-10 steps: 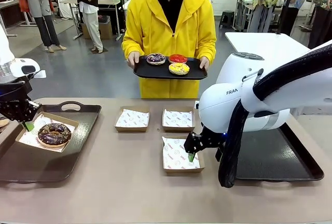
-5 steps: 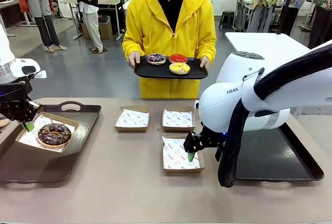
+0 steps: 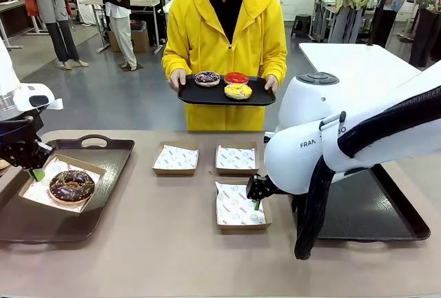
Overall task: Individually package the donuts and arrange them on the tray.
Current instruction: Place the picked Paper togo box on the Handle tray while simultaneously picking up another Paper togo box from the table with the other hand.
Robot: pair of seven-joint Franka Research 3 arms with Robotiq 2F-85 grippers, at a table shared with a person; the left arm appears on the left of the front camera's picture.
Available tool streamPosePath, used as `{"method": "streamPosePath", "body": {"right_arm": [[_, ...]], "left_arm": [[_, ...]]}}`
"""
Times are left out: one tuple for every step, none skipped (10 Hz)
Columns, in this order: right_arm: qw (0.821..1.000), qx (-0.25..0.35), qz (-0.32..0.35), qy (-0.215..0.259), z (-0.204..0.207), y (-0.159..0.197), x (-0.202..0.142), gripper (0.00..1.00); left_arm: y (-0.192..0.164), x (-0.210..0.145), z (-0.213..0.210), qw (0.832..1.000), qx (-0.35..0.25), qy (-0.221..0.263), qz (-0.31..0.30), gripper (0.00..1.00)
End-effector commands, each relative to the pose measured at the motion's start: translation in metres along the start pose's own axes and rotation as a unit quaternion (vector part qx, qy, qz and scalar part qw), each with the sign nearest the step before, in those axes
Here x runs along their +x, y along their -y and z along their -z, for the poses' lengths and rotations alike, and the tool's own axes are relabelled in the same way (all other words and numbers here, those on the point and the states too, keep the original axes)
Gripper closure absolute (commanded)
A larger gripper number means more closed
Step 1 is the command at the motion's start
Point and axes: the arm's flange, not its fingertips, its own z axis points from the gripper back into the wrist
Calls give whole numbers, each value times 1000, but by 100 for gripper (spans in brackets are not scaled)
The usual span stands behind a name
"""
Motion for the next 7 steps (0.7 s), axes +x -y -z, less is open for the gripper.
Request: {"method": "streamPosePath", "body": {"right_arm": [[1000,-23,13,3,6,-20,11,0],[1000,-17,12,-6,8,-22,14,0],[1000,-9,12,-9,10,-23,17,0],[1000,-5,11,-9,13,-24,20,0],[1000,-5,11,-7,14,-25,23,0],[1000,-4,10,-6,17,-25,24,0],[1000,-4,13,-8,19,-23,26,0]], "left_arm": [[8,-20,2,999,25,23,-9,99],[11,-24,5,999,28,23,-12,99],[13,-29,10,1000,15,18,-7,99],[13,-30,13,1000,14,19,-10,99],[12,-32,16,1000,10,21,-21,99],[12,-32,20,999,4,16,-30,99],[13,-31,26,999,3,5,-32,99]]}}
